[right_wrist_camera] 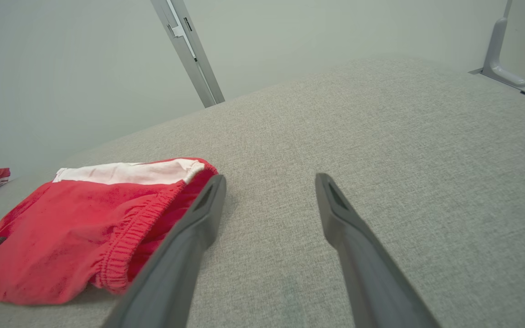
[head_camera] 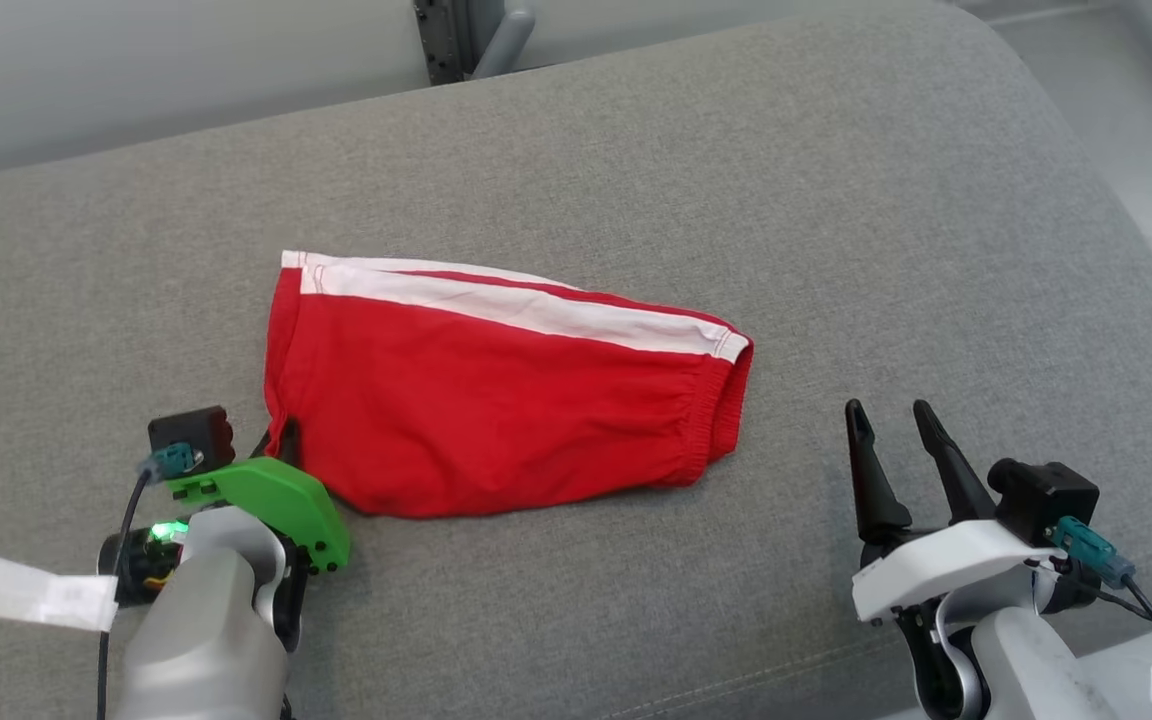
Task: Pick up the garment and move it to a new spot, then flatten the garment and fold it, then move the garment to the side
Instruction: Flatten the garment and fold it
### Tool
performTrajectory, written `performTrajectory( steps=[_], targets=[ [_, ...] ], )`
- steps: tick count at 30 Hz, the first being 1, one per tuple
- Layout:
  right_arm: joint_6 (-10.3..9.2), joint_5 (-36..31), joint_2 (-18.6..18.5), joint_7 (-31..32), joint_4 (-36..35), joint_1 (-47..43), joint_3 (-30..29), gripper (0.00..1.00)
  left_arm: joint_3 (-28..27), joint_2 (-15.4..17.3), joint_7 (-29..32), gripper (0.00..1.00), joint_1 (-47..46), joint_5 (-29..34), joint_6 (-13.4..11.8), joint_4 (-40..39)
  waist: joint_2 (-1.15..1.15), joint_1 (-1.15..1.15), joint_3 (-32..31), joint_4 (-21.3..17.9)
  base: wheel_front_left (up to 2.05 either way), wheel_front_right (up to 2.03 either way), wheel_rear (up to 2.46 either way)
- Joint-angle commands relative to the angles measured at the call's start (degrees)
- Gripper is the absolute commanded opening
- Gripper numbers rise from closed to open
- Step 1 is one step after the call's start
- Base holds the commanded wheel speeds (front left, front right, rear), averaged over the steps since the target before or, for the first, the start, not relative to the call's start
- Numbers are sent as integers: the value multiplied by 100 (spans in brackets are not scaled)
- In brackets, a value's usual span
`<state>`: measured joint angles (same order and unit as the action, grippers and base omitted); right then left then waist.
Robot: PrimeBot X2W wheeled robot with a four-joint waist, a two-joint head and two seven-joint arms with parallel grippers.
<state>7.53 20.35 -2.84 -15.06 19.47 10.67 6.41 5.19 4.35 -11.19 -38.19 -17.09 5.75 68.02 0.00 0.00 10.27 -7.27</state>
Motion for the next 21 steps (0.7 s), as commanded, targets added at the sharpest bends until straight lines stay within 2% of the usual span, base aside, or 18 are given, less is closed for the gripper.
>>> performTrajectory(
  steps=[1, 8, 12, 16, 21],
  targets=[
    [-8, -30, -10, -19, 22, -127, -66, 100, -87, -37, -119, 0, 176, -170, 43, -22, 0, 0, -203, 197, 0, 0, 0],
    [-8, -76, -9, -20, 89, -429, -367, 100, -136, -127, -365, 0, 799, -687, 133, -429, 0, 0, -543, 625, 0, 0, 0],
    [-8, -93, -10, 24, 132, -620, -434, 100, 128, -136, -400, 0, 1423, -1219, 137, -965, 0, 0, -706, 847, 0, 0, 0],
    [-8, -77, -10, 66, 130, -676, -404, 100, 377, -134, -399, 0, 1791, -1529, -6, -1310, 0, 0, -761, 924, 0, 0, 0],
    [-8, -65, -10, 110, 114, -693, -327, 100, 776, -134, -404, 0, 2180, -1875, -349, -1817, 0, 0, -800, 997, 0, 0, 0]
  ],
)
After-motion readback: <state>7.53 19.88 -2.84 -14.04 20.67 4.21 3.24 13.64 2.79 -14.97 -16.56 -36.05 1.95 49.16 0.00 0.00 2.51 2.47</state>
